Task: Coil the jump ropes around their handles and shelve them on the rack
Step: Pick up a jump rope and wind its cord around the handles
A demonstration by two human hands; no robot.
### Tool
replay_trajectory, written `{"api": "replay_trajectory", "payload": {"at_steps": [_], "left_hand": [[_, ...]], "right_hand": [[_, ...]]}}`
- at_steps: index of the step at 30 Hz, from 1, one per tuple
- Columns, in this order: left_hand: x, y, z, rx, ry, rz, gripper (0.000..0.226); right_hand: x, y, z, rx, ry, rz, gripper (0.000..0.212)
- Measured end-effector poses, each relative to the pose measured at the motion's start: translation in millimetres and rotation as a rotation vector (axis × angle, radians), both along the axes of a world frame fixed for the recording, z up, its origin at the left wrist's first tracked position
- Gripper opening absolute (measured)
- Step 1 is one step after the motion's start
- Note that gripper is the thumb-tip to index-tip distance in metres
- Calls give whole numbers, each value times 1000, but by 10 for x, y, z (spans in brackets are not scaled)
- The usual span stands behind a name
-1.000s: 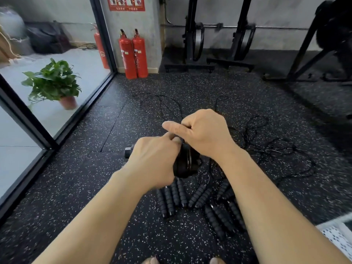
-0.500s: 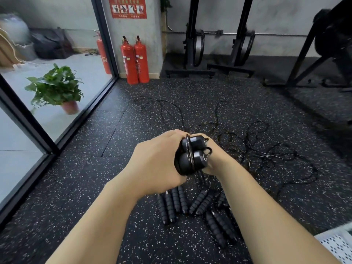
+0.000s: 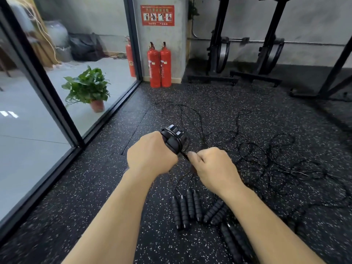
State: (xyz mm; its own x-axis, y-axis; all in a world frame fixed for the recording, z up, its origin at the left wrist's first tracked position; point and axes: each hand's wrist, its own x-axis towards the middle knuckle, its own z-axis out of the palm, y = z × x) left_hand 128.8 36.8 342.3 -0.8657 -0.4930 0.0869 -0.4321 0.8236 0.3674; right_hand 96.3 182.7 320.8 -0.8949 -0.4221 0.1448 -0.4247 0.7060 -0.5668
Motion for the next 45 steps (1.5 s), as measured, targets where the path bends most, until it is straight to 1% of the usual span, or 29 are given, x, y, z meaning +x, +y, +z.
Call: {"api": "replay_trajectory", "payload": {"at_steps": [3,6,9,11,14,17,19,20,22,25,28,31,33,35,37,38,39,40,42,43,44,45], "left_hand": [[-28,-37,-28,39,-13,43,21],[-61,-53,-62,30,-62,73,18],[-79,-7,-62,-12,-117,56,21],[-83,85,-45,-84,-158,24,24],[-75,281,-25,-212,-181,-70,27],[-59,495,-33,-306,-201,-240,16],[-32,616,-21,-387,-214,-371,18],[-21,660,-11,-427,-220,-447,20],[-4,705,12,-493,-214,-597,20],[9,714,1,-517,-137,-738,15],[39,728,-25,-445,-68,-806,20],[95,714,64,-333,-7,-821,25],[132,697,142,-242,6,-823,27],[156,689,196,-167,13,-819,28],[156,682,216,-109,2,-781,33],[150,676,222,-71,-2,-748,30],[141,668,217,-22,-9,-707,29],[127,658,211,35,-18,-658,31],[81,619,172,160,-16,-548,29],[47,590,146,225,-3,-485,28],[14,554,118,288,9,-418,28],[-19,516,91,343,13,-351,28]], "right_hand": [[86,-2,97,72,39,62,50],[153,11,244,118,138,86,48],[167,34,363,151,242,82,52],[152,55,428,201,319,73,53],[92,89,495,268,410,83,52],[-10,141,507,306,475,118,51],[-80,215,494,280,526,129,53],[-125,258,479,251,523,120,55],[-218,346,434,196,425,108,58],[-334,443,352,10,258,119,58],[-395,529,296,-229,-27,173,54],[-447,635,215,-394,-300,158,48],[-473,663,153,-489,-423,150,45],[-463,630,118,-536,-506,146,44],[-428,568,81,-622,-591,140,37],[-401,540,87,-668,-648,120,32],[-374,517,83,-670,-656,98,29],[-354,499,72,-585,-581,74,27],[-362,451,23,-305,-336,13,23],[-354,408,-8,-218,-238,-3,20],[-346,359,-45,-167,-165,-10,18],[-325,300,-88,-182,-127,-18,16]]}}
